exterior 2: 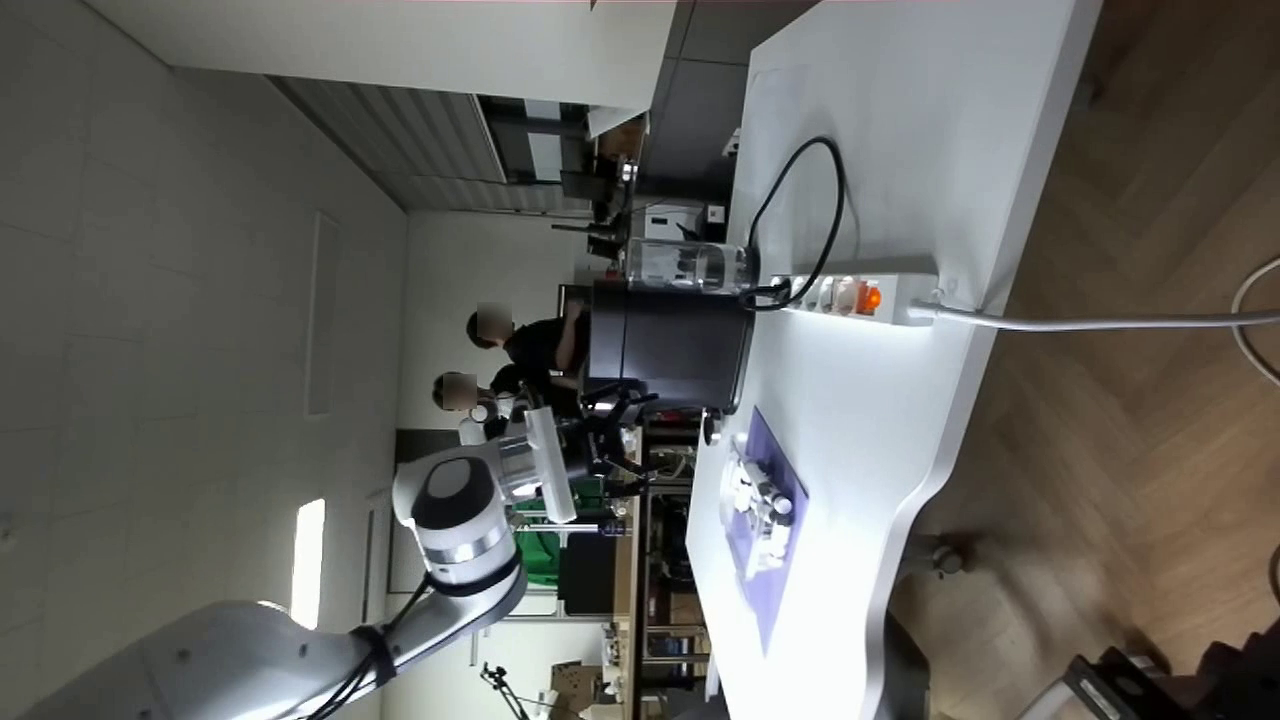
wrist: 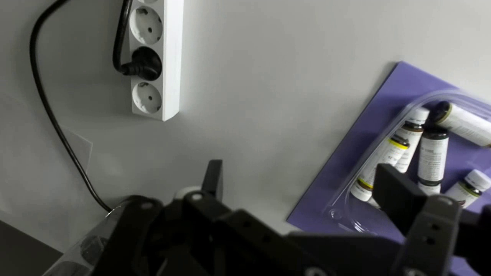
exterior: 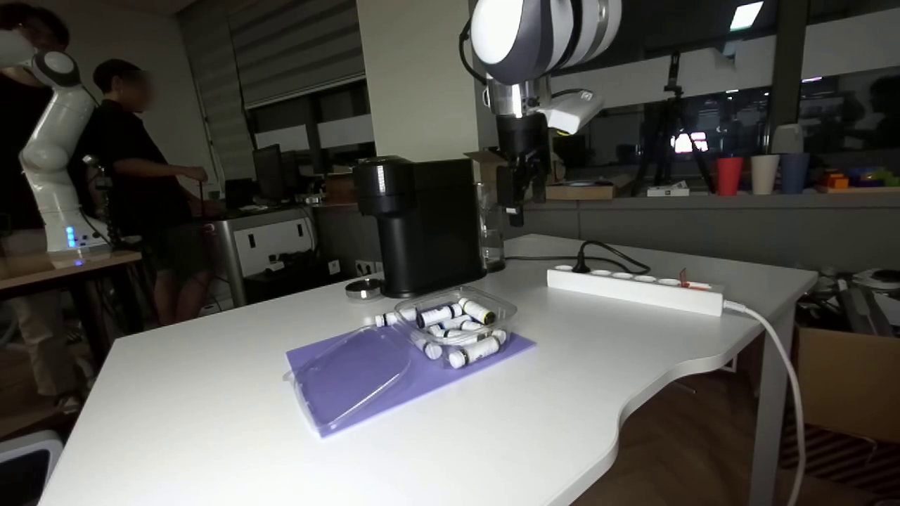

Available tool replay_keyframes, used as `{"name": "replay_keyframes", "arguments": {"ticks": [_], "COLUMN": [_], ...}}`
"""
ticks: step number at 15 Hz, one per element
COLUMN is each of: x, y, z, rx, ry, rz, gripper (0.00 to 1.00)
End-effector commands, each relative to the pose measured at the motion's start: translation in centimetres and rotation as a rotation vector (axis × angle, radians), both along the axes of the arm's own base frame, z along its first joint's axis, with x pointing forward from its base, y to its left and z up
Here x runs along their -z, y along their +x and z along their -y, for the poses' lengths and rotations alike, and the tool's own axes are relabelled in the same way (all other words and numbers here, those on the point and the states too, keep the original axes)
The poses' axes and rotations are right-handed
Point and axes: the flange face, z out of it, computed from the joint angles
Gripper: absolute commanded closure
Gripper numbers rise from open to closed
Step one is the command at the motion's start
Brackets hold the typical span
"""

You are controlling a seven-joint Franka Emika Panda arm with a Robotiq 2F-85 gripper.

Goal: Pick up a vial and put it in the bowl

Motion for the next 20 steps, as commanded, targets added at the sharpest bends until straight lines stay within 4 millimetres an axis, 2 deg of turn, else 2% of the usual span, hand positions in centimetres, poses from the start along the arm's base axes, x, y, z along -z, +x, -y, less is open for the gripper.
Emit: {"name": "replay_keyframes", "arguments": {"ticks": [1, 16, 20], "x": [0.3, 0.0, 2.9], "y": [0.6, 1.0, 4.9], "z": [-0.1, 0.2, -2.2], "rx": [-0.003, -0.005, -0.144], "ry": [-0.003, -0.013, -0.053], "rz": [-0.001, -0.001, 0.031], "gripper": [0.00, 0.00, 0.00]}}
